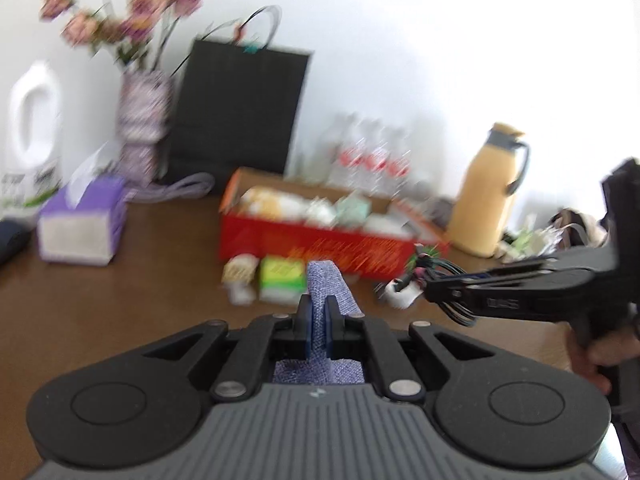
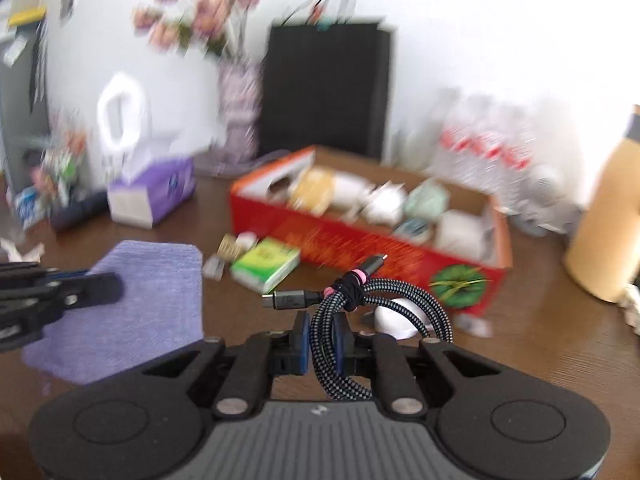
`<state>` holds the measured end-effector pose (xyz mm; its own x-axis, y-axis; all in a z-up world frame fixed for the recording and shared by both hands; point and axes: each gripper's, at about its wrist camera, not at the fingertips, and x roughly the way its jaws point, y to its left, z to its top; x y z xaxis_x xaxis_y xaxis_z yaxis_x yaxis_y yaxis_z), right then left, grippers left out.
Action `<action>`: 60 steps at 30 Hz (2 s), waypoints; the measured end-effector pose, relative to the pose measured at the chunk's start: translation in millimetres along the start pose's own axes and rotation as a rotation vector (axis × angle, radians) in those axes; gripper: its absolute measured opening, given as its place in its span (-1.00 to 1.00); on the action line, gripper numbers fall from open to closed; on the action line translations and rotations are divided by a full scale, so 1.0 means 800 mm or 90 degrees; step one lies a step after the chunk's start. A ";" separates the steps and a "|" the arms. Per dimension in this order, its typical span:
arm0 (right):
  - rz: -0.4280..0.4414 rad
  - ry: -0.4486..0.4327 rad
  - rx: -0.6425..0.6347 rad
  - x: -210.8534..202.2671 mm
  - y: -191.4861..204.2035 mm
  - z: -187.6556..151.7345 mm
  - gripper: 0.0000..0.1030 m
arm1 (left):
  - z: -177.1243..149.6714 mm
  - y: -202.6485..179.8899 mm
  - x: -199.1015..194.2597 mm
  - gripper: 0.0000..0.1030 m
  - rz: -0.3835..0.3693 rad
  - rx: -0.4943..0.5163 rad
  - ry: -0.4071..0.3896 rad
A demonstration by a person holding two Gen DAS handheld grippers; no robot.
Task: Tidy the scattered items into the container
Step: 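Grasp the black coiled cable with the right gripper, then carry the purple pouch into the box with the left gripper while the right gripper drops the cable there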
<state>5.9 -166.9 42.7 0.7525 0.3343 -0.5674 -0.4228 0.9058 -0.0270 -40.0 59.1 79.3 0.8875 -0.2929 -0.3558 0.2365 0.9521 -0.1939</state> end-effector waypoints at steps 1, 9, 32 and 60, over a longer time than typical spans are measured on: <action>-0.007 -0.012 0.005 -0.012 -0.010 0.006 -0.79 | 0.015 -0.006 0.007 -0.88 -0.014 0.016 -0.008; 0.034 -0.053 0.044 0.015 -0.096 0.124 -0.78 | 0.165 -0.021 0.171 -0.88 -0.109 0.073 0.066; 0.053 0.377 0.077 0.288 -0.156 0.147 -0.47 | 0.114 -0.008 0.421 0.12 -0.090 0.293 0.341; -0.108 -0.185 0.082 0.080 -0.116 0.150 0.79 | 0.178 -0.005 0.209 1.00 0.137 0.078 -0.077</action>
<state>154.2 -198.4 107.3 0.9265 0.2201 -0.3053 -0.2268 0.9738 0.0139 163.4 18.9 150.6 0.9615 -0.0764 -0.2640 0.0762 0.9970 -0.0113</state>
